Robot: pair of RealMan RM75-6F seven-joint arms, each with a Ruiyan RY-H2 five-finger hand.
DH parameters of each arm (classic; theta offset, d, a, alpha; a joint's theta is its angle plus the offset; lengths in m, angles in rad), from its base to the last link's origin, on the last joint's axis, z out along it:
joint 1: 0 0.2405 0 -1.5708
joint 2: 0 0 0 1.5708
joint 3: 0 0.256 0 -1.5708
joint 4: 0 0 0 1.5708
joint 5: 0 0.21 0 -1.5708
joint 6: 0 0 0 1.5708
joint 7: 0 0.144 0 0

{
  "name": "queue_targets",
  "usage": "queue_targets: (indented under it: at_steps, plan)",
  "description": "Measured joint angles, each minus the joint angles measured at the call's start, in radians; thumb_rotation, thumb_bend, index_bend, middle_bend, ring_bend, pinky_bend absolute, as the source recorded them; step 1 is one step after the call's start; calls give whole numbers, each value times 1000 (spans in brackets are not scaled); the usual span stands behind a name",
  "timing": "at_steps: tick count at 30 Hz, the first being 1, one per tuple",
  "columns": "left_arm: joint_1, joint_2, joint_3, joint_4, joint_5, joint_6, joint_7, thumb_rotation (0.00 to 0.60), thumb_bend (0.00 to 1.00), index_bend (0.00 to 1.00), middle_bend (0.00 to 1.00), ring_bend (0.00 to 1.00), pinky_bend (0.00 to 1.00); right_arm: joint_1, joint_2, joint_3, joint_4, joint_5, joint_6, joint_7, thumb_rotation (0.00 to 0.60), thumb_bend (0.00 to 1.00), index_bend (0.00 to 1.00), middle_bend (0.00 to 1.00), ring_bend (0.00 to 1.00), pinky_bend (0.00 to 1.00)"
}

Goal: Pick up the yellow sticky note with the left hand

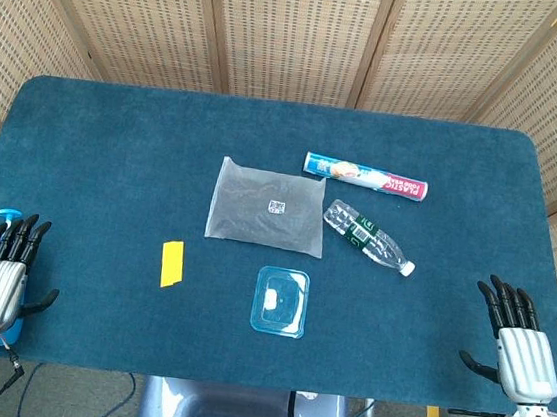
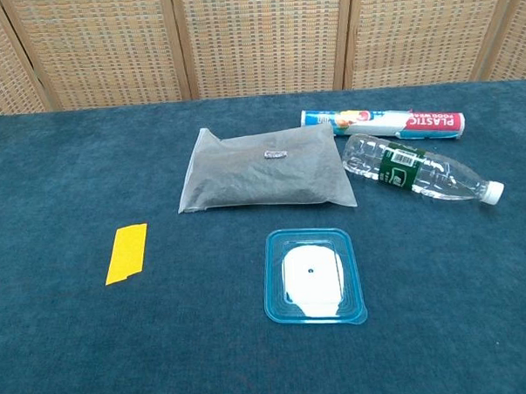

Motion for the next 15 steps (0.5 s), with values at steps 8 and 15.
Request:
queue_targets:
  at_steps: [8,15]
  plan:
    - [0,-2,-1,2,-3,-3,-10,600,222,0,0,0,0,3,1,-3,-3,1,-11,-4,600,0,0,0,0,0]
    - [-7,-6,3,7,-4,-21,-15,600,222,0,0,0,0,5,3,-3,-9,8,-22,-8,600,0,0,0,0,0]
